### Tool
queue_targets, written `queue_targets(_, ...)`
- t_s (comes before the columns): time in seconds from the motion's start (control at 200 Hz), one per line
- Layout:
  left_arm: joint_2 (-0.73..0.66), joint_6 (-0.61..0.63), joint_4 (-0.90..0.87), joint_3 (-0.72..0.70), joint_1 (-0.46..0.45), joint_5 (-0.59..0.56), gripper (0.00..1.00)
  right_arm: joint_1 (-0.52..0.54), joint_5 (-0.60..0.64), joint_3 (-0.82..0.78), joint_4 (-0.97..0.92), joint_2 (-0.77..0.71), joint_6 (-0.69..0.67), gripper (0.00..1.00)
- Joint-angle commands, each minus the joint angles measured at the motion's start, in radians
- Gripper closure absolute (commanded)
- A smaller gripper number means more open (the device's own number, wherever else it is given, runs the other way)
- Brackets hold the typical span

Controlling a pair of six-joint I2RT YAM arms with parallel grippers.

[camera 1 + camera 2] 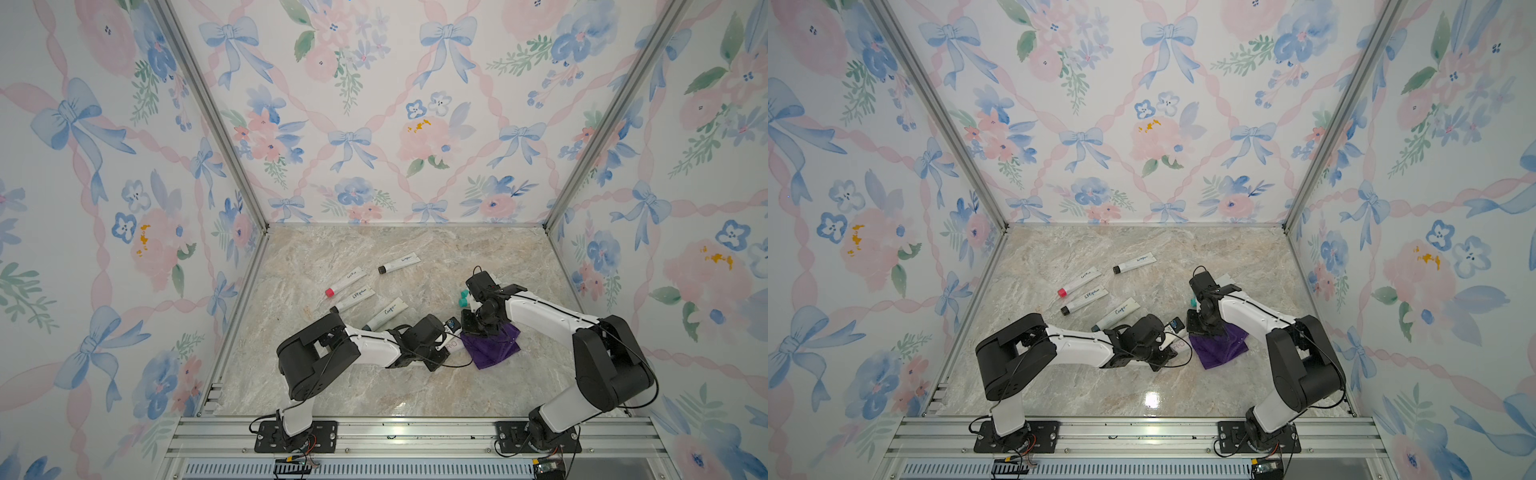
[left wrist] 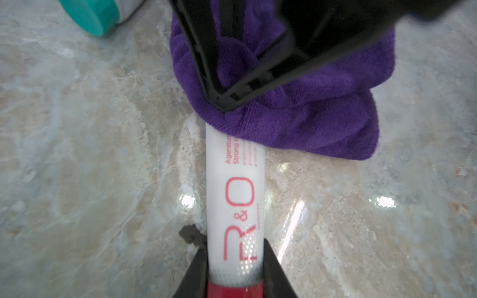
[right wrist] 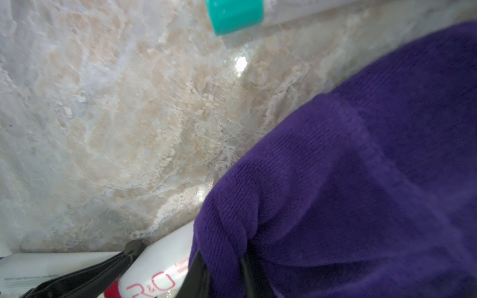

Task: Wipe the surface of the toothpaste tube
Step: Wipe the dirt from the toothpaste tube.

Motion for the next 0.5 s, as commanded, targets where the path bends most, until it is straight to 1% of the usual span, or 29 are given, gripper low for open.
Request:
queue_targets(0.0, 0.029, 0.013, -0.038, 0.004, -0.004, -0.029, 0.79, -0.024, 0.066, -0.004, -0.027, 0.080, -0.019, 0.80)
queue_targets(0.085, 0.027, 0.015, -0.038, 0.003, -0.004, -0.029, 0.79, -0.052, 0.113, -0.003, -0.033, 0.086, -0.026, 0.80)
queue_targets(0.275, 0.029, 0.014, -0.038, 0.005, -0.004, -0.029, 0.79, -0.108, 0.140, -0.008, -0.033, 0.075, -0.039, 0.81)
queue_targets(0.36, 0.028, 0.014, -0.039, 0.006, -0.004, -0.029, 0.79, -0.102, 0.124, -0.008, -0.030, 0.072, -0.040, 0.81)
queue_targets(0.495, 0.034, 0.014, -0.039, 0.008, -0.005, -0.030, 0.79, -0.046, 0.086, 0.000, -0.031, 0.063, -0.025, 0.81)
